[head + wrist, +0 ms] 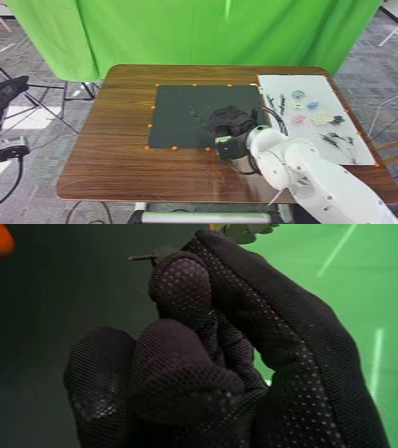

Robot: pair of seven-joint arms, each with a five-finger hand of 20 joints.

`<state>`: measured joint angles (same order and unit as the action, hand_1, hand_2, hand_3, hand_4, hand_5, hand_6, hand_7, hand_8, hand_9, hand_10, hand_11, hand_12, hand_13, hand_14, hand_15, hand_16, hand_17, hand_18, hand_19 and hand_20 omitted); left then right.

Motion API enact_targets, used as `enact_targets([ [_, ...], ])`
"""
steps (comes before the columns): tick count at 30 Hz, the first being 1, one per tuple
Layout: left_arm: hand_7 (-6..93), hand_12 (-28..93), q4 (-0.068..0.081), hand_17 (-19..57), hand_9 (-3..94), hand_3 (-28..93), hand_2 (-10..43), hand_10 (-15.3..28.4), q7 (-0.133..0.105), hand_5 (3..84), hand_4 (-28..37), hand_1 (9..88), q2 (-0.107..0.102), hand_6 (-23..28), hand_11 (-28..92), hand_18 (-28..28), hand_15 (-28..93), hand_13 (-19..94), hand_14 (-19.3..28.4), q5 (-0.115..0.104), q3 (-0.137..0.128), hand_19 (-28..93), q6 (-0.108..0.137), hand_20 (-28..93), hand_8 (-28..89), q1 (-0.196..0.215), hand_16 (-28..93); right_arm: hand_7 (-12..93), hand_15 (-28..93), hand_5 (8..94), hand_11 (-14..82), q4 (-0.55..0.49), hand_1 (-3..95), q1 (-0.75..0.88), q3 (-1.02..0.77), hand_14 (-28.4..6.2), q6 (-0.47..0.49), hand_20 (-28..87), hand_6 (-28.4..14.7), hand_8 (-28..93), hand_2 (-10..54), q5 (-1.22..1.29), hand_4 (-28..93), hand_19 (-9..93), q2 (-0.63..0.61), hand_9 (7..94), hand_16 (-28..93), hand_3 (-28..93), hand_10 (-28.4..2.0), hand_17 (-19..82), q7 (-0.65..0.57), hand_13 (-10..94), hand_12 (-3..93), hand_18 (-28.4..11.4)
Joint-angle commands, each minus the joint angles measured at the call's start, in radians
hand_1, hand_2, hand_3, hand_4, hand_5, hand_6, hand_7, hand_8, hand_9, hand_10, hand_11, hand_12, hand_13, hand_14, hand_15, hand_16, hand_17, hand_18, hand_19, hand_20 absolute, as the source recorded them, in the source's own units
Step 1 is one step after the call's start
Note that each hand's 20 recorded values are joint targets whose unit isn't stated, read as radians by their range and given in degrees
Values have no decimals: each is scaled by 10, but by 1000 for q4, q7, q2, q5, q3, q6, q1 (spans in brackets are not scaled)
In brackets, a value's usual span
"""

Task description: Arrange flowers

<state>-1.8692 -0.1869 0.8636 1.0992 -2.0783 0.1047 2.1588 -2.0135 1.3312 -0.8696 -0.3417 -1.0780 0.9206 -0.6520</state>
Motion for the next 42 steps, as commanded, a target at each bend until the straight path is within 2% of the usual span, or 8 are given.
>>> enact_targets([
  [1, 89, 124, -21, 5, 362, 665, -31, 116, 14, 395, -275, 174, -4, 21, 123, 86, 51, 238, 121, 11, 27, 2, -50, 118, -70, -12, 14, 641, 606, 619, 331, 32, 635, -28, 68, 0, -45, 418, -70, 112, -95, 21, 79, 892, 50, 850, 281, 563, -149, 756, -17, 937, 572, -37],
  [5, 87, 124, -28, 5, 360, 664, -32, 116, 18, 393, -273, 175, -5, 22, 122, 86, 51, 238, 122, 10, 40, 2, -67, 118, -69, -18, 15, 641, 598, 618, 317, 53, 639, -50, 91, -3, -81, 414, -69, 109, -95, 48, 68, 875, 68, 854, 270, 561, -148, 761, -23, 937, 570, -34],
  [9, 85, 125, -38, 5, 360, 661, -30, 116, 22, 391, -271, 177, -4, 23, 122, 87, 51, 239, 123, 6, 49, 2, -71, 117, -68, -12, 16, 638, 584, 621, 304, 76, 645, -72, 109, -6, -115, 409, -69, 105, -95, 79, 52, 852, 90, 860, 256, 558, -149, 766, -36, 937, 563, -29],
  [10, 84, 125, -35, 5, 359, 660, -31, 117, 25, 390, -271, 177, -5, 23, 121, 88, 52, 240, 123, 7, 54, 2, -76, 117, -68, -18, 16, 638, 580, 621, 299, 84, 647, -77, 114, -7, -117, 408, -69, 103, -95, 82, 48, 845, 97, 862, 251, 557, -148, 768, -34, 937, 561, -29],
  [19, 83, 127, -55, 5, 355, 658, -30, 118, 38, 389, -263, 179, 9, 24, 118, 88, 51, 240, 126, -1, 67, 2, -97, 118, -66, -3, 18, 626, 557, 630, 255, 143, 657, -100, 137, -6, -193, 412, -66, 98, -95, 130, 18, 797, 179, 875, 216, 554, -144, 780, -50, 937, 557, -26],
  [24, 80, 129, -56, 5, 354, 654, -28, 118, 46, 387, -262, 182, 10, 25, 118, 89, 51, 240, 126, -2, 78, 2, -111, 118, -65, -8, 19, 621, 545, 631, 238, 171, 666, -97, 161, -8, -226, 416, -65, 96, -95, 145, 5, 768, 208, 881, 203, 544, -143, 785, -49, 937, 545, -29],
  [33, 77, 132, -68, 4, 346, 647, -24, 118, 54, 379, -253, 188, 7, 25, 114, 91, 50, 239, 129, -1, 76, 2, -131, 118, -63, -10, 20, 615, 529, 629, 223, 206, 674, -109, 200, -10, -265, 430, -62, 92, -95, 129, -6, 743, 252, 886, 194, 534, -142, 787, -44, 937, 535, -31],
  [42, 77, 134, -72, 3, 345, 643, -23, 120, 60, 377, -250, 191, 4, 25, 111, 92, 50, 239, 132, -3, 78, 2, -143, 118, -62, -17, 21, 610, 518, 629, 202, 250, 683, -134, 208, -11, -279, 442, -59, 91, -95, 118, -18, 732, 281, 887, 192, 523, -134, 788, -36, 937, 535, -31],
])
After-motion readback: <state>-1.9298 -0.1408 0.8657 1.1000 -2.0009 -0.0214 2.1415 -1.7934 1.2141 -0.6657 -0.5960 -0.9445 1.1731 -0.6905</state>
